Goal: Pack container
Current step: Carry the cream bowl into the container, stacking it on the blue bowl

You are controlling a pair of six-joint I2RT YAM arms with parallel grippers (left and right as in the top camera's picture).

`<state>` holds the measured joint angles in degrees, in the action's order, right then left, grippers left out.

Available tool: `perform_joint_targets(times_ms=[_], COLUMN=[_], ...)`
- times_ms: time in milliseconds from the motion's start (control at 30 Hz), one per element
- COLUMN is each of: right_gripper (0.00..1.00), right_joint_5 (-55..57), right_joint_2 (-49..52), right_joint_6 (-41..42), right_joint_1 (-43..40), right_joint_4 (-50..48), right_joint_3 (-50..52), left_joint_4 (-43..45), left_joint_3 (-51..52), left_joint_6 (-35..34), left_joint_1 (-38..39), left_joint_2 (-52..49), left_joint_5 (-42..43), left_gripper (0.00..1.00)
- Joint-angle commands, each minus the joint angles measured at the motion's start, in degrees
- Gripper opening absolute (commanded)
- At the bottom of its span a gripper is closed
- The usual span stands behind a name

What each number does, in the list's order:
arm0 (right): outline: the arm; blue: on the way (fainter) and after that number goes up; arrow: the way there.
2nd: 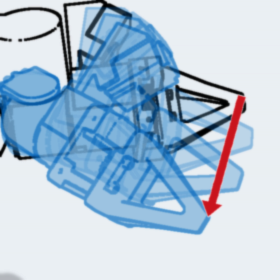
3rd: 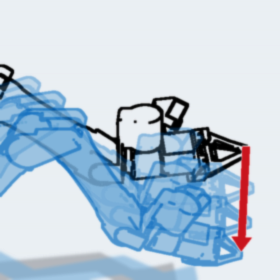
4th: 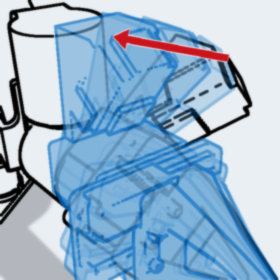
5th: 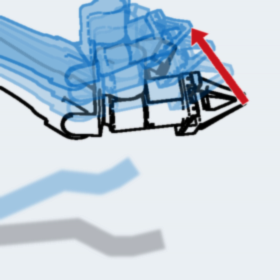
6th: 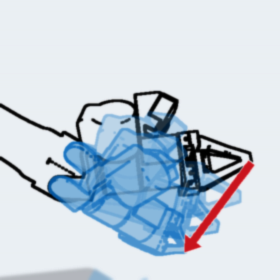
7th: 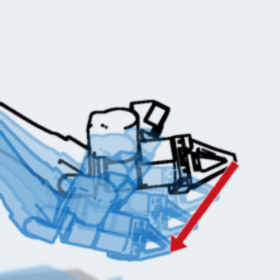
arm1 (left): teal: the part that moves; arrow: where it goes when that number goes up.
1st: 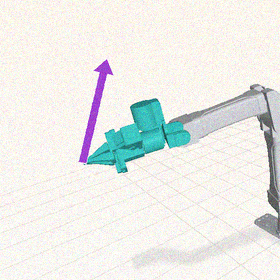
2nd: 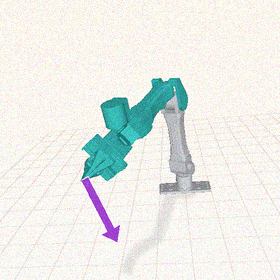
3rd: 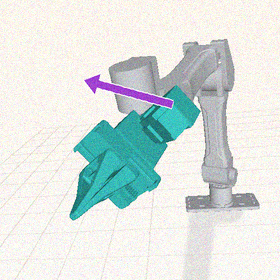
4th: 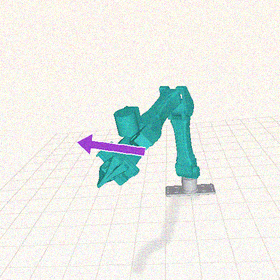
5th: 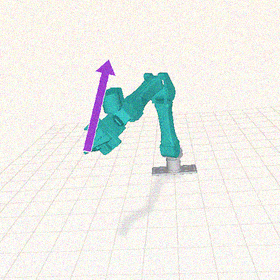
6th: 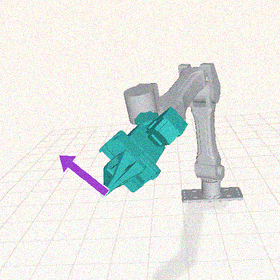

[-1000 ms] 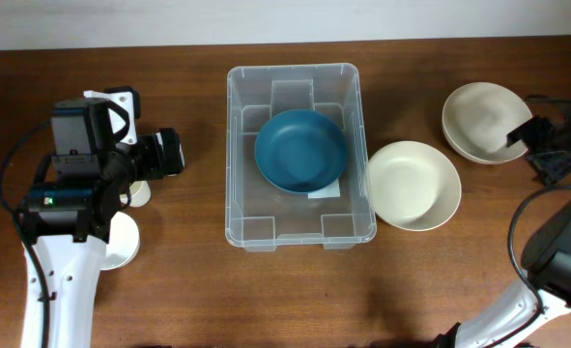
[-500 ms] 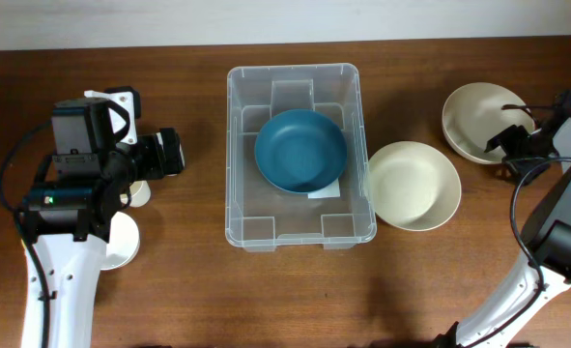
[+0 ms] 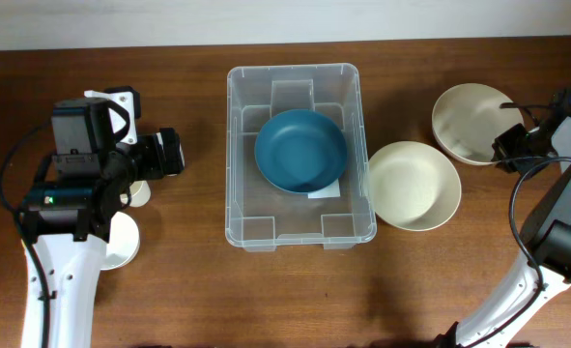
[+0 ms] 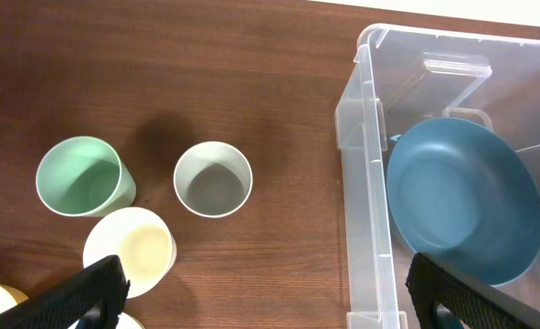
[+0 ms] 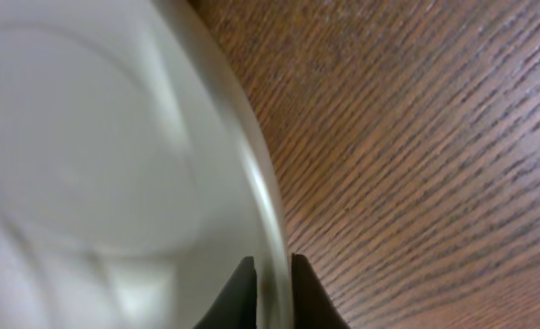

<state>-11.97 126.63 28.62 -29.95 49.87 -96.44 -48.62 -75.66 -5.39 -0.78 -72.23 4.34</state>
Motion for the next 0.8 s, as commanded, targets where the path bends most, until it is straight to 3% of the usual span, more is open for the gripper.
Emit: perform_joint_targets(times_ms=[0,333,567,767], right_gripper=[0.04,0.04,0.04,0.04], right_joint_5=[-0.26,-8.0,-8.39,-8.39], right_joint_2=[0.39,-1.33,-13.94,-24.65], right_joint_6=[0.2,0.35,-3.82,-10.36], right_joint_1=[0.31,0.33,2.58,13.09], right_joint_4=[-0.04,-0.44,0.02,1.33], right_joint_3=[0.42,-1.66,-7.08,-9.01], left_joint_4=[0.0,0.0,-0.04,-0.07], left_joint_3=[-1.31,-1.31,-1.31,-1.31], left_joint_6=[1.14,1.16,1.16,1.14], left_joint_1=[0.24,0.24,0.24,0.24], left_joint_2=[-0.26,-0.26,-0.26,-0.31], left_joint_5=[0.42,0.39,0.39,0.42], left_gripper=[1.0,1.0,1.0,1.0])
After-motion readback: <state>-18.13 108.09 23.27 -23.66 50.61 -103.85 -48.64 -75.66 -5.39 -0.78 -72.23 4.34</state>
